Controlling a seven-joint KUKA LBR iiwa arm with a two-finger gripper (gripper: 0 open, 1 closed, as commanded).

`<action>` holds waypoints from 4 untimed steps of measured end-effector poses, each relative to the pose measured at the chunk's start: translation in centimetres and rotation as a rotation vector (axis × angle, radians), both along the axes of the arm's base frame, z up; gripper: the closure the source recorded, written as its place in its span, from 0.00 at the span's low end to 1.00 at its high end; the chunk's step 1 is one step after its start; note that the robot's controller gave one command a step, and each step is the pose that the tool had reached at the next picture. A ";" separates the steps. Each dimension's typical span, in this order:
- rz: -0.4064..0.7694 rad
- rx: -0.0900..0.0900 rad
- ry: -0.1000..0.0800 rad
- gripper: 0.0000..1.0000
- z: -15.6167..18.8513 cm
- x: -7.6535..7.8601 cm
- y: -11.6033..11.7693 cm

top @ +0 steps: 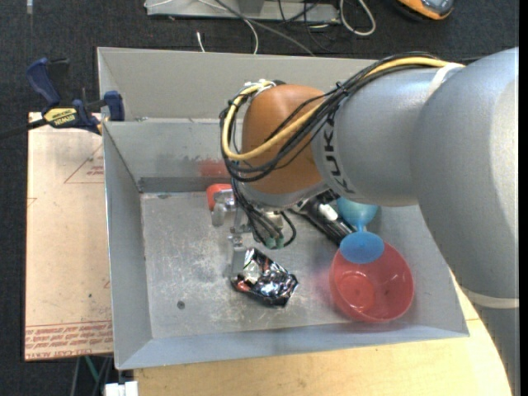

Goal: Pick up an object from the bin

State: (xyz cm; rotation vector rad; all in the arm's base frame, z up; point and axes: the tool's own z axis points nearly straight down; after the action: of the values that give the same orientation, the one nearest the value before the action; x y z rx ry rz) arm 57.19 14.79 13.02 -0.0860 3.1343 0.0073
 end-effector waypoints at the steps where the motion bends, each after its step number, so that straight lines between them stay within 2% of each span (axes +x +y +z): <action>1: 0.025 0.003 -0.013 0.00 -1.6 1.3 0.2; 2: 0.083 0.002 -0.005 1.00 -5.2 -4.1 2.5; 3: 0.081 0.002 -0.006 1.00 -5.2 -4.1 2.4; 4: 0.102 0.006 -0.012 1.00 0.4 -4.6 4.5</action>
Offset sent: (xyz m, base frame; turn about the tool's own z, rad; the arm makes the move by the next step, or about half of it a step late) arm -0.0409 0.0240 -0.0516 -0.0825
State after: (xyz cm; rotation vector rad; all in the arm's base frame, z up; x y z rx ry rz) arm 52.62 19.26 13.37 -0.2453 3.1136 0.0160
